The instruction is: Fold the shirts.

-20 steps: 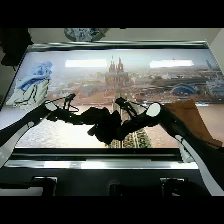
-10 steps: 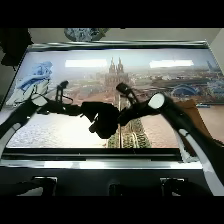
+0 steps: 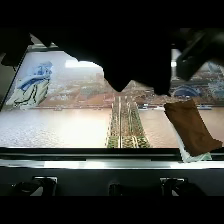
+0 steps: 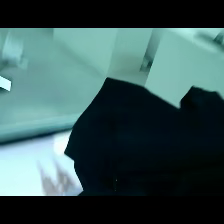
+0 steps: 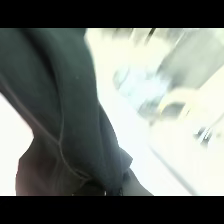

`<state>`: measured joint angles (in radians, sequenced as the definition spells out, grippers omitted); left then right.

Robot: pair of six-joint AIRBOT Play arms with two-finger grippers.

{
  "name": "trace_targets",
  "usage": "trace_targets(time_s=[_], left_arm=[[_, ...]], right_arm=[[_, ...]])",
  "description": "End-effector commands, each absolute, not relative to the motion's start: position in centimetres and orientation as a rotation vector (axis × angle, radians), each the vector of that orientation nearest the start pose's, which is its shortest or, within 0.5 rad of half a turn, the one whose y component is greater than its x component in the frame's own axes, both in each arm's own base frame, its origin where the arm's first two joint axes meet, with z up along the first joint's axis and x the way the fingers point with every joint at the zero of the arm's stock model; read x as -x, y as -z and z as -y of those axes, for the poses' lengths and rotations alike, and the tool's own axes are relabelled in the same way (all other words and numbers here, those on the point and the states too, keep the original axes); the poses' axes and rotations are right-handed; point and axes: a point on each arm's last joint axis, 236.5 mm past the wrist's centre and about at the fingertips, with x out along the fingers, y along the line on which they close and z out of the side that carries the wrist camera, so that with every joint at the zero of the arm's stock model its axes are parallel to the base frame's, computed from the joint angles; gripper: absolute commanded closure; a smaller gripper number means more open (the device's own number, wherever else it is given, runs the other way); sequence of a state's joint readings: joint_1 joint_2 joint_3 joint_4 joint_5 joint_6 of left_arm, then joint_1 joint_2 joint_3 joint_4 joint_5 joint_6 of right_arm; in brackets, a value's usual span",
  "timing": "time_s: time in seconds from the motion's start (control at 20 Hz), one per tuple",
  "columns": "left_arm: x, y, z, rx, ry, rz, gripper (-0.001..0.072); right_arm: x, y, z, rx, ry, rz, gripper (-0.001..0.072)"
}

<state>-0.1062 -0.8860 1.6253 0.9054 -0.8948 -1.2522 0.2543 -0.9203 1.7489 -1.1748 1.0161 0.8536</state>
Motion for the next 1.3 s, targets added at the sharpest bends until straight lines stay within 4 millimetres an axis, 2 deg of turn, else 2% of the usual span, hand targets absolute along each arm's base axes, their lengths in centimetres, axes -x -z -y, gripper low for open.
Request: trace_targets(time_s=[0.0,0.1,0.15,0.25,0.3,0.45,0.55,0.6,0.7,0.85,0.95,1.05,1.1,1.15,1.2,1.25], left_arm=[[-25.9,-51.7,14.8,0.165,0.638,0.100,0.0680],[-26.6,-49.2,14.3,0.151,0.603,-0.006,0.0680],[-27.3,-47.4,14.1,0.148,0.583,-0.076,0.0680],[-29.1,-42.3,14.3,0.134,0.570,-0.240,0.0680],[-29.9,-39.2,14.6,0.137,0.574,-0.331,0.0680],[-32.6,-27.3,15.0,0.175,0.556,-0.631,0.0678],[-34.3,-19.5,15.0,0.215,0.520,-0.790,0.0678],[-35.6,-16.1,15.0,0.237,0.494,-0.849,0.0678],[-38.3,-11.0,14.9,0.258,0.453,-0.928,0.0678],[-42.9,-5.0,15.2,0.310,0.404,-1.011,0.0677],[-44.5,-1.9,15.9,0.357,0.398,-1.074,0.0676],[-45.1,0.0,17.0,0.424,0.410,-1.125,0.0672],[-45.3,0.2,17.2,0.437,0.418,-1.140,0.0571],[-45.4,-0.2,17.1,0.436,0.423,-1.141,0.0326],[-45.5,-1.2,16.5,0.437,0.432,-1.145,0.0025],[-45.1,-2.3,15.7,0.438,0.447,-1.168,-0.0013]], right_arm=[[-25.9,-49.5,-14.9,0.449,-0.587,0.135,0.0660],[-25.5,-47.1,-14.8,0.490,-0.612,0.041,0.0659],[-25.7,-44.8,-14.8,0.503,-0.635,-0.055,0.0659],[-26.1,-38.3,-14.8,0.527,-0.707,-0.328,0.0659],[-26.1,-34.2,-14.9,0.527,-0.761,-0.505,0.0659],[-26.5,-22.8,-16.0,0.460,-0.907,-0.920,0.0659],[-29.4,-16.0,-17.2,0.383,-0.906,-1.020,0.0658],[-32.3,-12.9,-17.8,0.340,-0.860,-1.005,0.0658],[-37.8,-8.3,-18.5,0.285,-0.771,-0.956,0.0657],[-44.2,-3.7,-19.5,0.198,-0.681,-0.894,0.0657],[-45.5,-0.7,-20.3,0.117,-0.664,-0.927,0.0657],[-45.3,1.1,-21.0,0.048,-0.666,-0.979,0.0631],[-45.2,0.8,-21.0,0.042,-0.670,-0.980,0.0495],[-45.1,-0.1,-20.6,0.048,-0.680,-0.981,0.0265],[-44.7,-1.7,-19.8,0.047,-0.695,-0.994,0.0107],[-44.0,-3.5,-18.6,0.052,-0.714,-1.007,0.0059]])
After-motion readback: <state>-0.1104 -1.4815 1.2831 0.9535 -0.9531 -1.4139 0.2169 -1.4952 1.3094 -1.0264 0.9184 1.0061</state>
